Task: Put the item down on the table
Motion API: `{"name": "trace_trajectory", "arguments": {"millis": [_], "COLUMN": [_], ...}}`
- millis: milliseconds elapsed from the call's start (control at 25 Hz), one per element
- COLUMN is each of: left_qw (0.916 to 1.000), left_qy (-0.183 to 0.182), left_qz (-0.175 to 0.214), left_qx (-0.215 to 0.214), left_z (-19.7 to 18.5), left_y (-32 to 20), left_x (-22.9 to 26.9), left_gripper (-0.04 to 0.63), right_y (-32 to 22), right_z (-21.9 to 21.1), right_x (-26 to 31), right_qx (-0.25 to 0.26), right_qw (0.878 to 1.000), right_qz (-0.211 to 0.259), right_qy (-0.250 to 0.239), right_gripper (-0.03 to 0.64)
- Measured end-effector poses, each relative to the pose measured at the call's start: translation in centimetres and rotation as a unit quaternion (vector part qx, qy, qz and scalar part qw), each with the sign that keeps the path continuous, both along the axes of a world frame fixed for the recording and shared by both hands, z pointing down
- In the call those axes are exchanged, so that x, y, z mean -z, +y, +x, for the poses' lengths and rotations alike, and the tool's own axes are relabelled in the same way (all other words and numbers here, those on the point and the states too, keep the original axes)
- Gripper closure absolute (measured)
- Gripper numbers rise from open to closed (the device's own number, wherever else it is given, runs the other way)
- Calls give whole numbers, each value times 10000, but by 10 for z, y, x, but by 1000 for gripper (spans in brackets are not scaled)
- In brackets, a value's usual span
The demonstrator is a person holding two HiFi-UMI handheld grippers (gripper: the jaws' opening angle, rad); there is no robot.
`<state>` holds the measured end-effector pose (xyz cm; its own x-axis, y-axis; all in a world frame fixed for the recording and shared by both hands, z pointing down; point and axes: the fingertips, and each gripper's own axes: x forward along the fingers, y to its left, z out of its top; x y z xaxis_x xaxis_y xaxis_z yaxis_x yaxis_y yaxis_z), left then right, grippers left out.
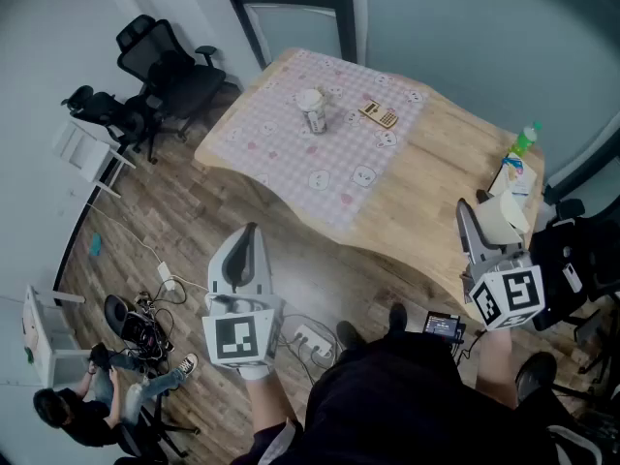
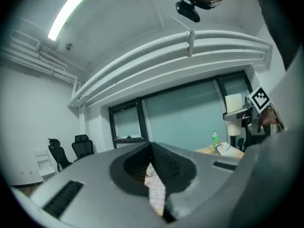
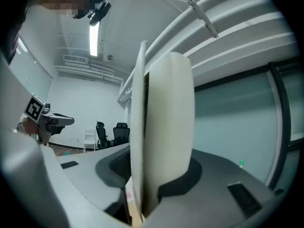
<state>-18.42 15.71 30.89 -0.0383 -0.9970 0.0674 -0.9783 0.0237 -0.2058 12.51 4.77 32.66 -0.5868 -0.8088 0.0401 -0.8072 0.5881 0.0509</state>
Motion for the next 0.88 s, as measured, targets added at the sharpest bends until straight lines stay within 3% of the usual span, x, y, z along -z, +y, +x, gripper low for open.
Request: {"name": "trace_trajectory", "arguments": {"millis": [120,320,480,600,720,880], "left_qw": [9999,9998,9997,9996,9989,9983], "left_qy": [-141,172,253,294,330,93], "left_qz": [33,-22,20,-1,-270,-480], "left_qx": [-46,69,59,-17,-196,-313], "left_z": [-7,-12,-14,-12,-9,-10], "left_y": [4,9,13,16,15,19], "left_x": [-6,-9,-13,-15,-29,-45], "left_gripper": [597,597,597,597,597,597], "right_y": [1,5,14,20,23,32], "right_z": [-1,-8,-13,-14,-16,-19], "right_x": [-3,-5,5,3,1,-1], "right_qx": [-16,-17,220,152,151,238], "right_qw": [10000,10000,9988,9998,9999,9997], "right_qz": [-27,-16,-2,64,33,-25], "right_qy": [-6,50,-443,-128,-36,31], "right_gripper": [466,466,463,465,463,463]}}
